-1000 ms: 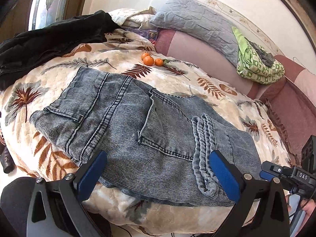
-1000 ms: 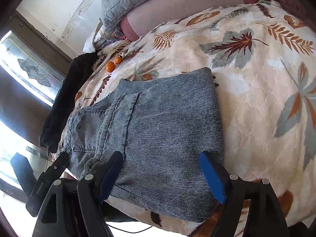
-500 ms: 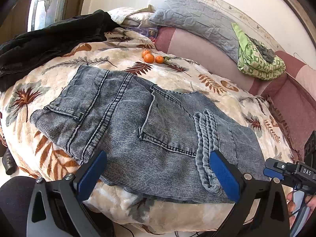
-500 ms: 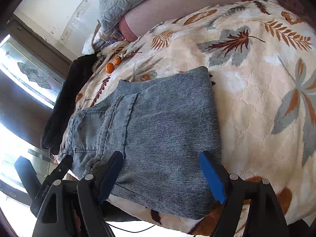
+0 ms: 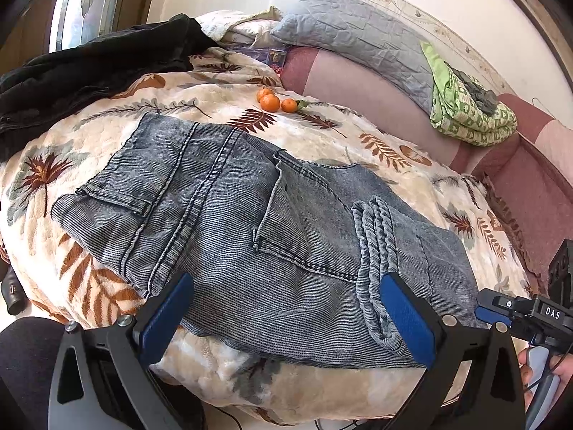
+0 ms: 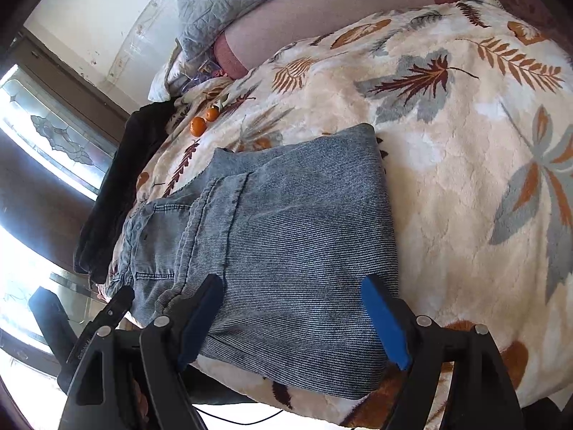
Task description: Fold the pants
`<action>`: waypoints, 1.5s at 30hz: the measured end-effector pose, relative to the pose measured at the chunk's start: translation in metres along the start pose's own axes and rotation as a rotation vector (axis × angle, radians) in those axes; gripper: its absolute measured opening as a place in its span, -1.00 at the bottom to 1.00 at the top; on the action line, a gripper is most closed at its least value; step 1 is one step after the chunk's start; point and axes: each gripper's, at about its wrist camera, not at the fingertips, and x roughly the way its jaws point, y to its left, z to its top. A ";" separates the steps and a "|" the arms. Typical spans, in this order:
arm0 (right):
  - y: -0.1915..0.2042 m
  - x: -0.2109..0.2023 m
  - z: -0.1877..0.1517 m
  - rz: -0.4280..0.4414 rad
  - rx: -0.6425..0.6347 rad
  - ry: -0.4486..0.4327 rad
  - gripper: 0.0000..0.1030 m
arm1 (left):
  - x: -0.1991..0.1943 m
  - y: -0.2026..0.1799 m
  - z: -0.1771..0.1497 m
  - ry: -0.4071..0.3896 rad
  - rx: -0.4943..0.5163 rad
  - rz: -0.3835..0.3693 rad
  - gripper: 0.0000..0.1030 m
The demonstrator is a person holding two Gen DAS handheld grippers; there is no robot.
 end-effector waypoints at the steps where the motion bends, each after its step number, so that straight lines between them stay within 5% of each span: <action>1: 0.002 0.000 0.000 -0.011 -0.014 -0.002 0.60 | 0.000 0.000 0.000 0.000 -0.002 -0.001 1.00; 45: -0.009 -0.007 0.002 0.008 0.044 -0.031 0.60 | 0.011 -0.004 -0.005 0.030 0.042 0.039 1.00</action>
